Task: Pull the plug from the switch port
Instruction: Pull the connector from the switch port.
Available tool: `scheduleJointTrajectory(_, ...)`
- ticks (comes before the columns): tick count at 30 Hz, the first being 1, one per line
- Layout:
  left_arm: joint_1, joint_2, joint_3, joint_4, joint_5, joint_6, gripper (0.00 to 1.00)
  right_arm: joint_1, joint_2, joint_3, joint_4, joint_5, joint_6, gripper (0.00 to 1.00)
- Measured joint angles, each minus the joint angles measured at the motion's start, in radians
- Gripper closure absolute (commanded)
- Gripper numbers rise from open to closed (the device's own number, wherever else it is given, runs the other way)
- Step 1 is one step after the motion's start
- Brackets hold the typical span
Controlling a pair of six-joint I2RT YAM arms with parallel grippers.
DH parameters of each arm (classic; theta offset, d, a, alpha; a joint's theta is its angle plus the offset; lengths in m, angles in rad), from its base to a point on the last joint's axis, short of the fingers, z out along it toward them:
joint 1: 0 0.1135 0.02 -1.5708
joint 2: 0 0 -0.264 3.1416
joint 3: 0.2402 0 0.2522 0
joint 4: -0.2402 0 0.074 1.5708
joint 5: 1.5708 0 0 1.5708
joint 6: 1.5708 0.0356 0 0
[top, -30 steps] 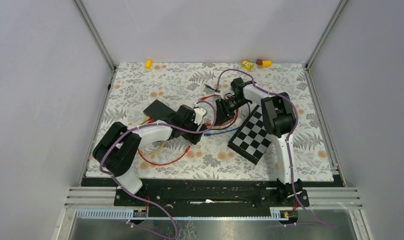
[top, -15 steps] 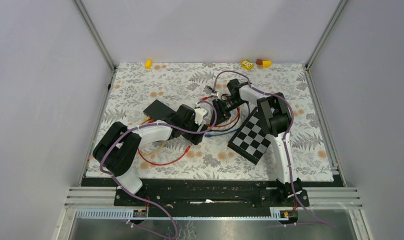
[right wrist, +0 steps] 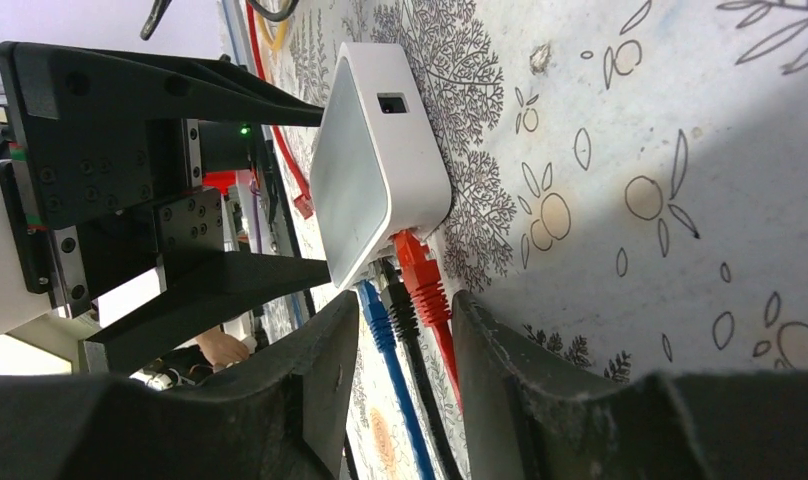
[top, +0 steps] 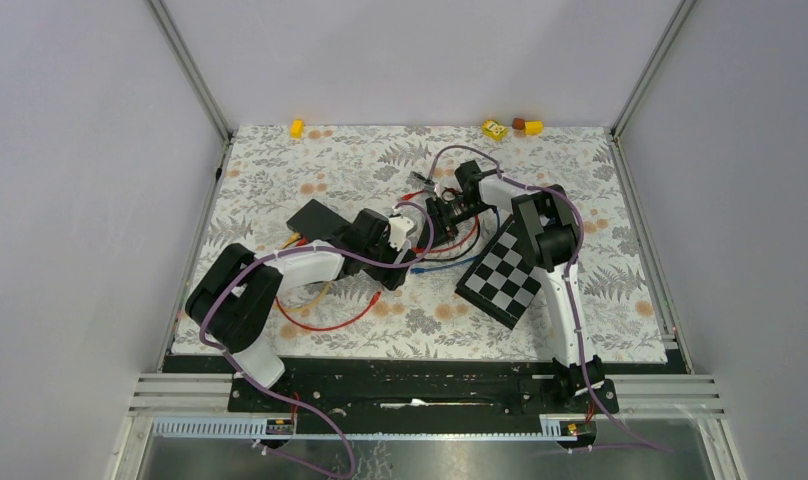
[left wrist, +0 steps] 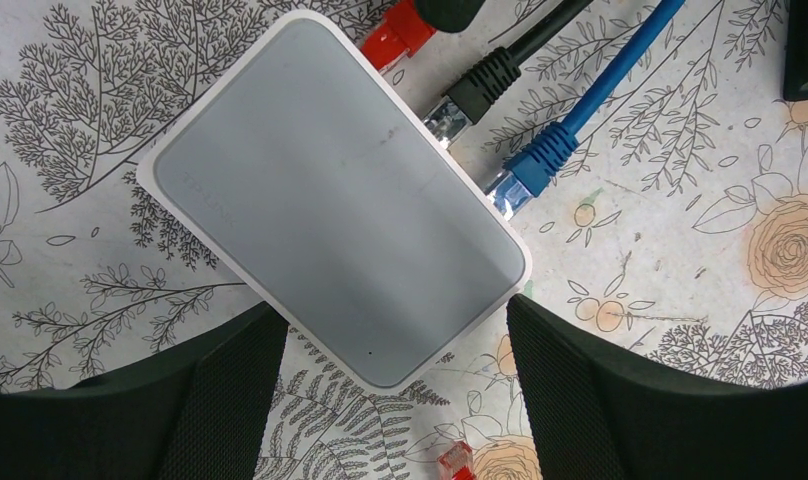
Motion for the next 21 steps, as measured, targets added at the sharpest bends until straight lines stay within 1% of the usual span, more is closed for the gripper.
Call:
scheduleJointTrajectory(7,0.001,0.0,0.0,0.002,0.003,0.0,0.18,0.0,0.014,-0.009,0.032,-0.049,0.023,0.55)
scheduleJointTrajectory(15,0.012,0.0,0.0,0.005,0.022,0.0,0.18,0.0,0.014,-0.025,0.067,-0.041,0.056,0.61)
scheduleJointTrajectory(18,0.013,0.0,0.0,0.006,0.024,0.0,0.18,0.0,0.01,-0.059,0.127,-0.045,0.132,0.62)
scheduleJointTrajectory(21,0.013,0.0,-0.002,0.008,0.03,0.002,0.18,0.0,-0.014,-0.129,0.227,-0.052,0.245,0.62)
